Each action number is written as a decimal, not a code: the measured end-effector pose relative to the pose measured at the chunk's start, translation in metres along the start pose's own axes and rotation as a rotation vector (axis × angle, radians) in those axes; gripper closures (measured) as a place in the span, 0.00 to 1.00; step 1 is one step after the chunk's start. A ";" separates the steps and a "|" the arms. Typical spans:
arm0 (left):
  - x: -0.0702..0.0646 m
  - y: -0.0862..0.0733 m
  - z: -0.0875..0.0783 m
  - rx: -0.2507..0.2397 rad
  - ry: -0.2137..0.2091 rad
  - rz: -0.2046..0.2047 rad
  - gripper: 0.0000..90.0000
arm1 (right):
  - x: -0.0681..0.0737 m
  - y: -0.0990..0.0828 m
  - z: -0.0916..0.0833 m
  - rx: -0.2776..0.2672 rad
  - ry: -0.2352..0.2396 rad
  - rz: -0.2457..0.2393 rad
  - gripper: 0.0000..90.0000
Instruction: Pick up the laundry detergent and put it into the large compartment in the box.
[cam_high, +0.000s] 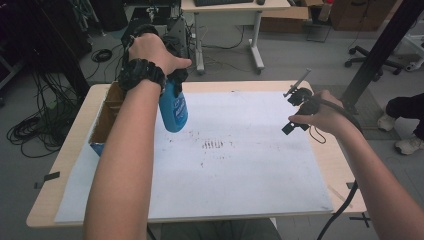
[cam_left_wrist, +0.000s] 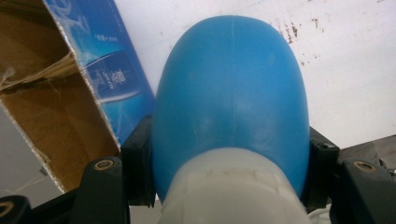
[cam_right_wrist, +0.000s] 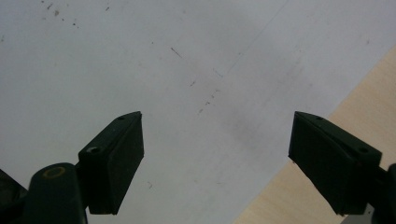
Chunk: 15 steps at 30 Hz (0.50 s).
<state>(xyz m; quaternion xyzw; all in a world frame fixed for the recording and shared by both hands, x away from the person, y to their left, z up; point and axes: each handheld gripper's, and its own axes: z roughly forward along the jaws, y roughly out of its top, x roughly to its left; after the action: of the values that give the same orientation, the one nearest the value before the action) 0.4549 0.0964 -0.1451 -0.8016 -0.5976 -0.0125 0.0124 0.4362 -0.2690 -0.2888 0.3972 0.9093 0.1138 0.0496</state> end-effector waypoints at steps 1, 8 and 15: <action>0.001 0.000 -0.001 -0.002 0.003 -0.002 0.42 | 0.000 0.000 0.000 0.000 0.000 0.002 0.20; 0.011 -0.004 -0.009 -0.010 0.007 -0.040 0.42 | 0.000 0.002 -0.002 0.001 -0.002 0.002 0.20; 0.018 -0.007 -0.013 -0.016 0.007 -0.067 0.42 | 0.000 0.002 -0.001 0.003 -0.003 0.004 0.20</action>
<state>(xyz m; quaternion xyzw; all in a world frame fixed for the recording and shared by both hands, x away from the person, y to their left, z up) 0.4537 0.1154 -0.1313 -0.7813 -0.6237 -0.0205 0.0080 0.4379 -0.2679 -0.2871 0.3991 0.9087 0.1118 0.0499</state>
